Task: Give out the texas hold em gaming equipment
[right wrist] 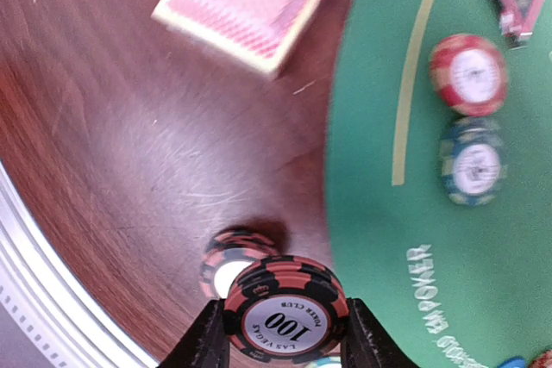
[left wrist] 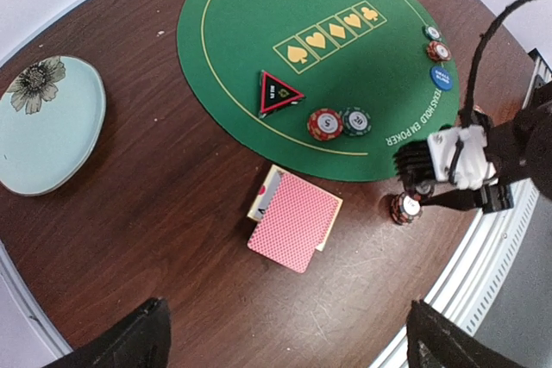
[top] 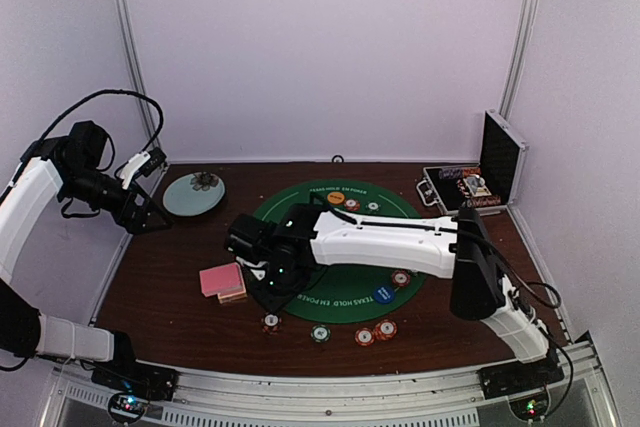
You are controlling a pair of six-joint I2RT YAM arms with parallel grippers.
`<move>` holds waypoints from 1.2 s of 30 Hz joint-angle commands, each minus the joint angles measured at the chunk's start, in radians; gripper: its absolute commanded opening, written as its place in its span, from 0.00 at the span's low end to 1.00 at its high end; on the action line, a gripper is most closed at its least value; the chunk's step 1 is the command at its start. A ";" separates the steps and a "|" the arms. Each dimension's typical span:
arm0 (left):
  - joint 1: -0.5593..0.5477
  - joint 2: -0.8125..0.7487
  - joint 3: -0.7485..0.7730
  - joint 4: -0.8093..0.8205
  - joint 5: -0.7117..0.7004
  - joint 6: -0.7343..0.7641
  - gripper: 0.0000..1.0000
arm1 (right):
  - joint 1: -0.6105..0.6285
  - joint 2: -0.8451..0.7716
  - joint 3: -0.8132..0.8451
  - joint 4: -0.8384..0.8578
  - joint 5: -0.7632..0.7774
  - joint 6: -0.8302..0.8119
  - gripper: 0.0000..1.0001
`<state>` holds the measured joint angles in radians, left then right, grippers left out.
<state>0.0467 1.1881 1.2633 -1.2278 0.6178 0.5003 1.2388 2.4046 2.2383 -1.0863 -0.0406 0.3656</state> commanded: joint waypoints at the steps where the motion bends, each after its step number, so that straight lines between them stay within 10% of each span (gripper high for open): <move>1: 0.002 -0.003 0.027 0.015 -0.009 0.010 0.98 | -0.088 -0.143 -0.030 -0.005 0.074 -0.002 0.34; 36: 0.002 0.039 0.038 0.012 0.001 0.015 0.97 | -0.751 -0.089 -0.207 0.130 0.135 -0.079 0.30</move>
<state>0.0467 1.2148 1.2716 -1.2289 0.6037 0.5045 0.5098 2.2890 2.0296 -0.9836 0.1040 0.2951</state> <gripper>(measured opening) 0.976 0.422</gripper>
